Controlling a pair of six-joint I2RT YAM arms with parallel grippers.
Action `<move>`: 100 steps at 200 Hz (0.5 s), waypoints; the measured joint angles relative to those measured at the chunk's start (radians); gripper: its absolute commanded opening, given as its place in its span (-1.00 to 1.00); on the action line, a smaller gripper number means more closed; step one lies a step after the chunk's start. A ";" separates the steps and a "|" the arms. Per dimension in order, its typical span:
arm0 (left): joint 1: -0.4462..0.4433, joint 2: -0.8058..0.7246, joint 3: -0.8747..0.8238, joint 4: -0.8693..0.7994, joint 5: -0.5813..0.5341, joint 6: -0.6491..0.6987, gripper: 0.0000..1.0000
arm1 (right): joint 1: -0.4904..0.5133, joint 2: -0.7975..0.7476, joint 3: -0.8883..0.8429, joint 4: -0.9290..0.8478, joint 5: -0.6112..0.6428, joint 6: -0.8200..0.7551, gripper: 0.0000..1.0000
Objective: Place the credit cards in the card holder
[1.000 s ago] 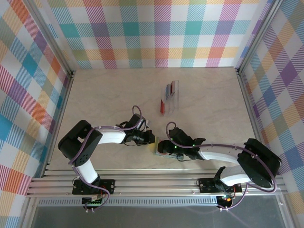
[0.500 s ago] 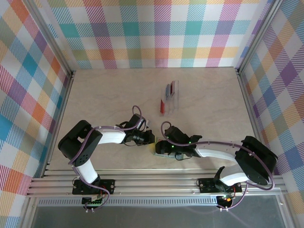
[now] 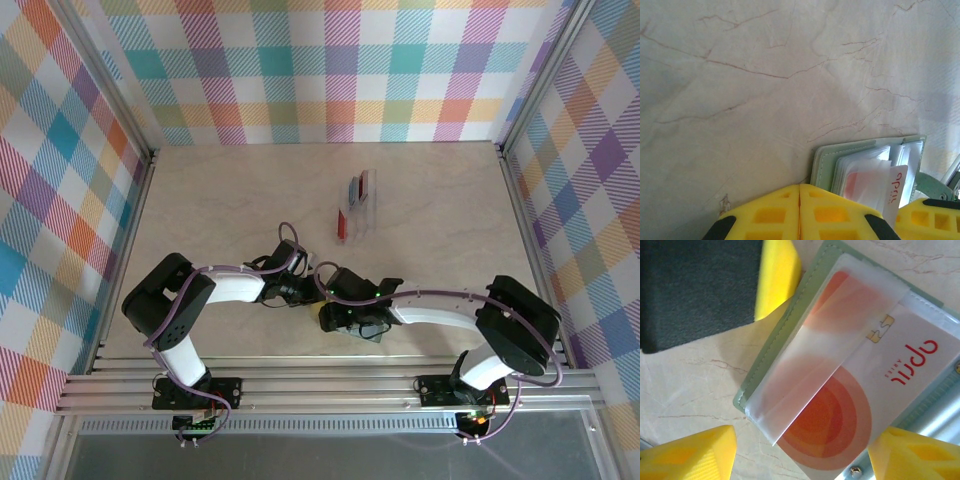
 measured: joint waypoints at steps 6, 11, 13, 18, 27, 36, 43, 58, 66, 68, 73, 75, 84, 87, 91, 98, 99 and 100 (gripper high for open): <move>0.000 0.000 0.000 0.000 0.000 0.000 -0.83 | 0.003 0.001 0.006 -0.010 0.002 -0.007 0.41; 0.000 0.000 0.000 0.000 0.000 0.000 -0.83 | 0.005 0.001 0.012 -0.017 0.004 -0.015 0.42; 0.000 0.000 0.000 0.000 0.000 0.000 -0.83 | 0.005 0.001 0.014 -0.021 0.005 -0.017 0.42; 0.000 -0.001 -0.001 0.001 0.000 0.000 -0.83 | 0.007 0.001 0.020 -0.029 0.008 -0.023 0.43; 0.000 -0.001 -0.002 0.002 0.000 0.000 -0.83 | 0.008 0.001 0.030 -0.043 0.009 -0.031 0.44; 0.001 -0.003 -0.004 0.002 0.000 0.000 -0.83 | 0.010 0.001 0.039 -0.056 0.014 -0.041 0.44; 0.002 -0.005 -0.006 0.002 -0.002 0.000 -0.82 | 0.010 0.001 0.046 -0.064 0.016 -0.047 0.45; 0.002 -0.007 -0.007 0.001 -0.003 0.000 -0.83 | 0.010 0.001 0.056 -0.079 0.023 -0.056 0.46; 0.002 -0.007 -0.007 0.001 -0.003 0.000 -0.82 | 0.010 0.001 0.060 -0.088 0.027 -0.061 0.46; 0.003 -0.007 -0.007 0.001 -0.004 0.000 -0.82 | 0.010 0.001 0.061 -0.089 0.027 -0.064 0.46; 0.003 -0.007 -0.007 0.001 -0.003 0.000 -0.82 | 0.010 0.001 0.062 -0.095 0.028 -0.066 0.45; 0.003 -0.007 -0.007 0.001 -0.003 0.000 -0.83 | 0.010 0.001 0.063 -0.097 0.029 -0.067 0.46; 0.004 -0.007 -0.007 0.001 -0.003 0.000 -0.83 | 0.010 0.001 0.065 -0.108 0.032 -0.071 0.45; 0.004 -0.007 -0.007 0.001 -0.003 0.000 -0.83 | 0.010 0.001 0.066 -0.111 0.032 -0.072 0.46; 0.004 -0.007 -0.007 0.001 -0.003 0.000 -0.82 | 0.010 0.001 0.066 -0.114 0.034 -0.074 0.46; 0.005 -0.007 -0.007 0.001 -0.003 0.000 -0.83 | 0.010 0.002 0.066 -0.119 0.034 -0.074 0.46; 0.005 -0.007 -0.007 0.001 -0.003 0.000 -0.83 | 0.010 0.002 0.066 -0.119 0.034 -0.074 0.46; 0.005 -0.007 -0.007 0.001 -0.003 0.000 -0.82 | 0.010 0.002 0.066 -0.119 0.034 -0.074 0.46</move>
